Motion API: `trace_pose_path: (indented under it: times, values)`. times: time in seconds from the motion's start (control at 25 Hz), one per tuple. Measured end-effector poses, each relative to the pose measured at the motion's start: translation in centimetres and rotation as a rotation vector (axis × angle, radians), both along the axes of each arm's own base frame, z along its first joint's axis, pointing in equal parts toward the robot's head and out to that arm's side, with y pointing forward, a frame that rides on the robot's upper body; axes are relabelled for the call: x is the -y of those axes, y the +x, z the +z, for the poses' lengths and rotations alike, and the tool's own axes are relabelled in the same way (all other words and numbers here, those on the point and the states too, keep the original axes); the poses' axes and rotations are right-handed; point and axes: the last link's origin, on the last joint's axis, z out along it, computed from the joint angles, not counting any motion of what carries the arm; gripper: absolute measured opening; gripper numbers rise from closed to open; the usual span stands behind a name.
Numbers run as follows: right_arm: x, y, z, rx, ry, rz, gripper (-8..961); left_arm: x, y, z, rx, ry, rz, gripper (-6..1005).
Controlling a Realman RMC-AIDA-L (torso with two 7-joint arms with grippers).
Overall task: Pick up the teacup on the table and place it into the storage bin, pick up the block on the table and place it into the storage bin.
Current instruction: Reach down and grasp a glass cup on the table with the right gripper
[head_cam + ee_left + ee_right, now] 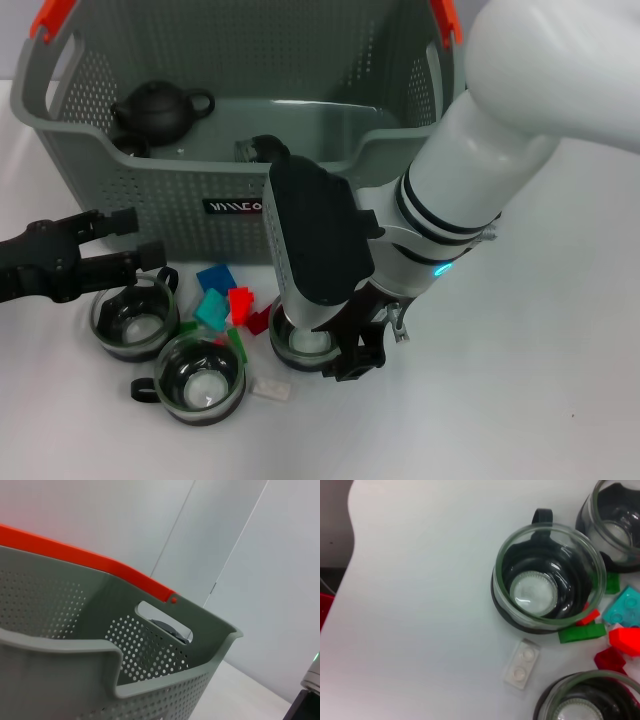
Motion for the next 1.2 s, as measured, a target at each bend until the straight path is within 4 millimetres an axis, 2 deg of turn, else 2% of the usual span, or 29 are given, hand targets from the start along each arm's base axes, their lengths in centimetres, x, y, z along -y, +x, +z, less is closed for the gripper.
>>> trace_pose_path:
  times: [0.88,1.2]
  values:
    - [-0.15,1.07,-0.71,0.021,0.011,-0.003,516,-0.16,0.04,0.01,-0.002,0.004,0.000,875]
    - [-0.08,1.07,-0.70,0.025,0.007,-0.004,238,-0.14,0.05,0.00,-0.001,0.005,0.000,875]
